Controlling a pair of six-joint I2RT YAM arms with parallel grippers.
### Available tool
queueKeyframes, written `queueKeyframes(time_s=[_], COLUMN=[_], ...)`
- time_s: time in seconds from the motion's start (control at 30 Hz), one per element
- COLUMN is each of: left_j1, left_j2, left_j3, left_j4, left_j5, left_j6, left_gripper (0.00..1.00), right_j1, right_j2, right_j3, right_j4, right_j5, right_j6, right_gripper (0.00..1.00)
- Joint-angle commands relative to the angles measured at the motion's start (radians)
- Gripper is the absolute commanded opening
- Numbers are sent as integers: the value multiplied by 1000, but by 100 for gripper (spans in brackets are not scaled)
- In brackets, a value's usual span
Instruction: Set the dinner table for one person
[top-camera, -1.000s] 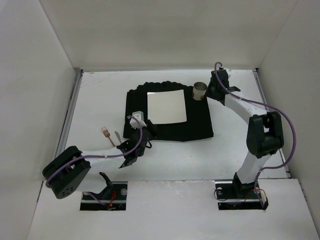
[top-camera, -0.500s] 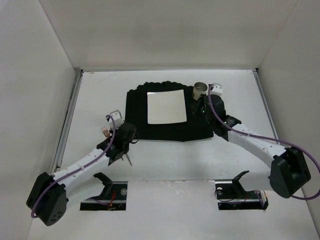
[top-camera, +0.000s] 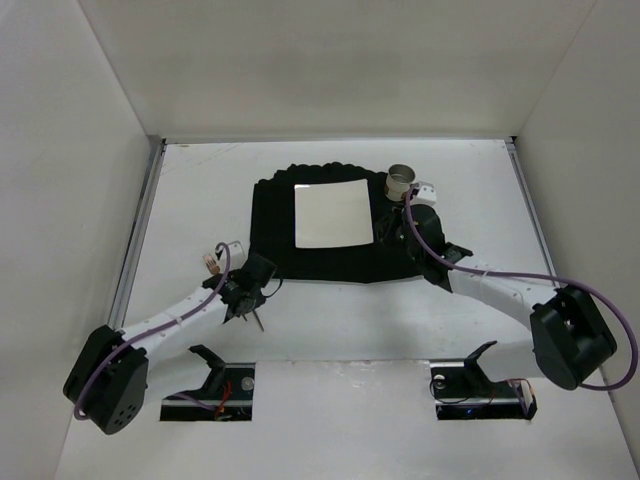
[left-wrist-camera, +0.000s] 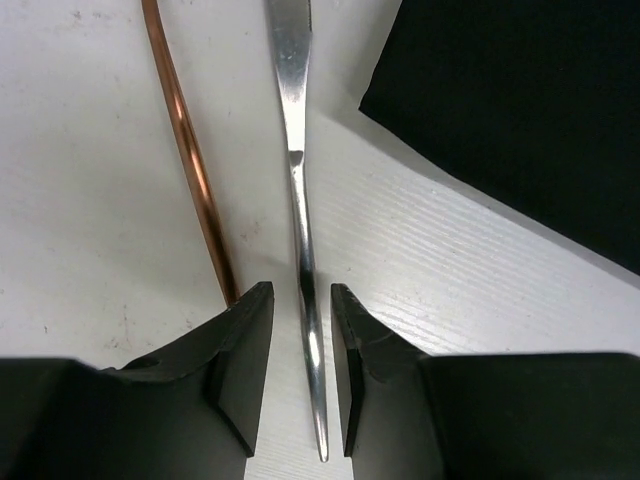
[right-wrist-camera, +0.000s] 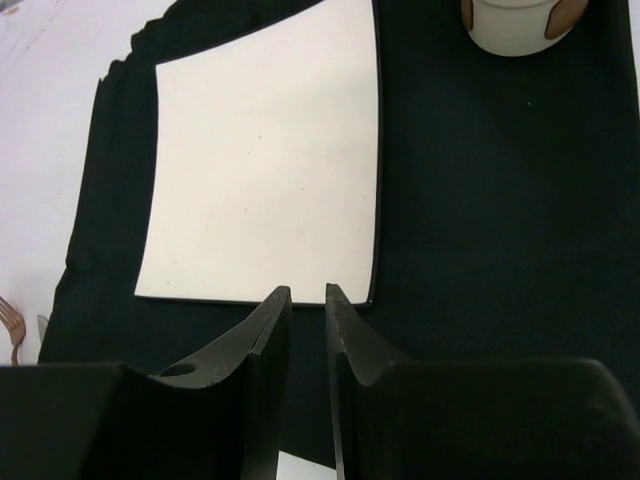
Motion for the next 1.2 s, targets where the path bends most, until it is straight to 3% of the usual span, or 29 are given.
queueKeyframes(time_s=[0.0,0.33,0.5,0.67,0.97,1.17], left_j1=[3,-7,-7,13,-25,-163], left_j2=[19,83,80,-8,-90,103], left_j3=[30,27,38,58,315,508], left_j4=[-38,-15,-21,-61,-192,-19], left_j5=[42,59,54,11,-90,-53], left_j6=[-20,-21,-21,2,100,106], left_gripper=[27,22,10,6,6,6], right_j1=[-1,-4,-4,-12,-29,-117], right_j2=[18,29,35,29,-2,-54], right_j3=[1,2,4,-1,-22,-61], right_j4=[93,94,94,94,110,88], right_j5=[-18,-23,-29,-29,-23,4], right_j6=[12,20,21,21,29,61], right_gripper=[26,28,29,31,37,37])
